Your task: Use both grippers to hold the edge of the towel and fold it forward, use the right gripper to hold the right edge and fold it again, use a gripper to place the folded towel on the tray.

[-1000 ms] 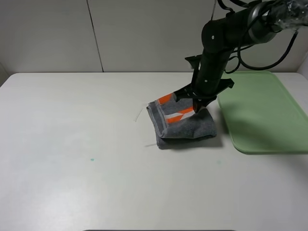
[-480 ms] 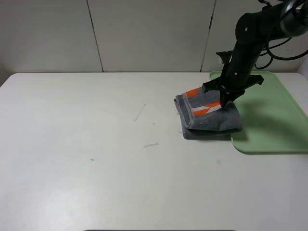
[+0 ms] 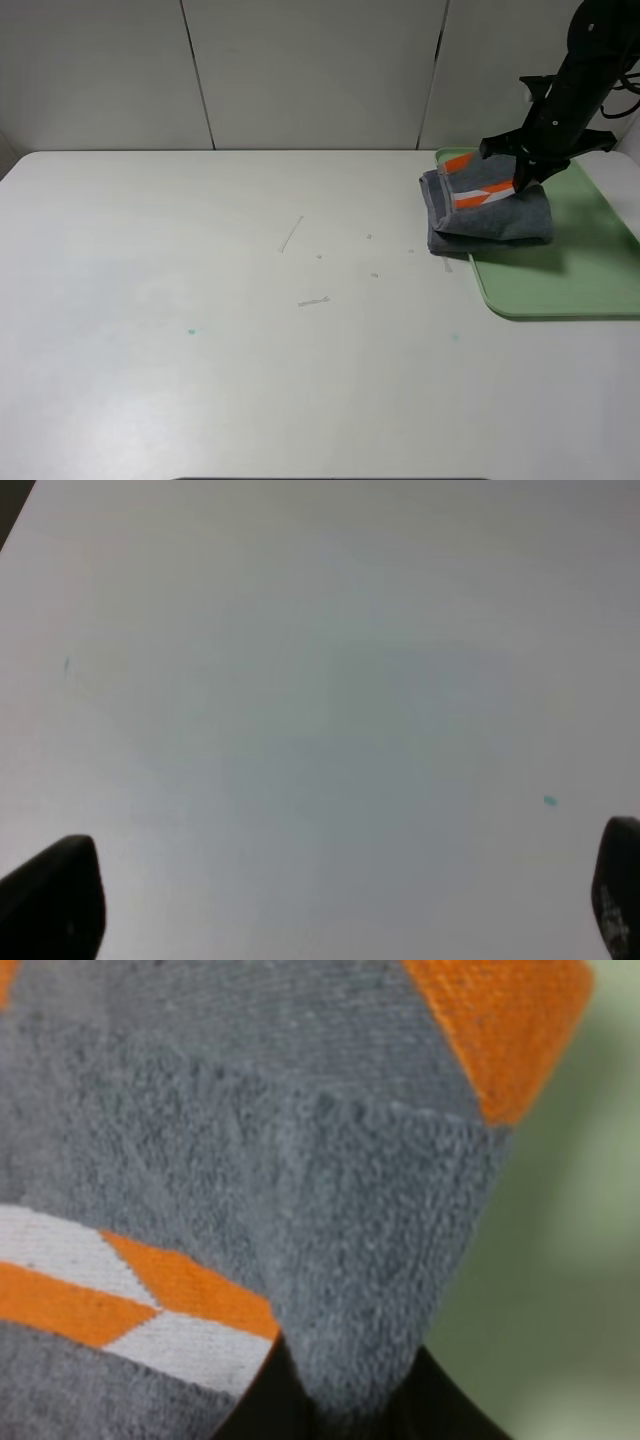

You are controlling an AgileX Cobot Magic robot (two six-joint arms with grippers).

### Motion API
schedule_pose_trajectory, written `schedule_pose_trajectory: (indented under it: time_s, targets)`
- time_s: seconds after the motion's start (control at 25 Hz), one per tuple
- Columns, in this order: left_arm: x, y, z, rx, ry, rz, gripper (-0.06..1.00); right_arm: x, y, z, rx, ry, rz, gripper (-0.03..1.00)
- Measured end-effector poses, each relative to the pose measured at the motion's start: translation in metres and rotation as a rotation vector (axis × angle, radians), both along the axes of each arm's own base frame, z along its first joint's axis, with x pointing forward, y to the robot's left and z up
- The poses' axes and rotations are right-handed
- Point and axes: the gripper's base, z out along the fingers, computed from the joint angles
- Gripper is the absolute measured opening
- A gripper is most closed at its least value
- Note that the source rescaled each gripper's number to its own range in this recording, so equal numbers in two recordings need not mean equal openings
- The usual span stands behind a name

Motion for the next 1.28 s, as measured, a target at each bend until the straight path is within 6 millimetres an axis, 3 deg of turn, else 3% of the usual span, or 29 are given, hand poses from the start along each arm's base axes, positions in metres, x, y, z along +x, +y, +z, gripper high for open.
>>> schedule_pose_trajectory:
  time_s: [0.44,0.88,0.96,1.0,1.08,1.12,1.2,1.28]
  targets:
    - [0.0,0.0,0.0,0.0,0.0,0.0,0.98,0.0,-0.064,0.001,-0.025,-0.05,-0.102,0.08]
    - [0.0,0.0,0.0,0.0,0.0,0.0,0.98,-0.002,-0.075,0.001,-0.038,-0.048,-0.112,0.09]
    - [0.0,0.0,0.0,0.0,0.0,0.0,0.98,-0.002,-0.075,0.001,-0.036,-0.048,-0.113,0.2]
    - [0.0,0.0,0.0,0.0,0.0,0.0,0.98,-0.002,-0.075,0.001,-0.035,-0.048,-0.114,0.34]
    - [0.0,0.0,0.0,0.0,0.0,0.0,0.98,-0.002,-0.075,0.001,-0.036,-0.047,-0.113,0.74]
    - [0.0,0.0,0.0,0.0,0.0,0.0,0.98,-0.002,-0.075,0.002,-0.041,-0.047,-0.109,0.83]
    - [0.0,0.0,0.0,0.0,0.0,0.0,0.98,-0.002,-0.075,0.002,-0.044,-0.047,-0.105,0.94]
    - [0.0,0.0,0.0,0.0,0.0,0.0,0.98,-0.002,-0.076,0.002,-0.046,-0.047,-0.104,0.98]
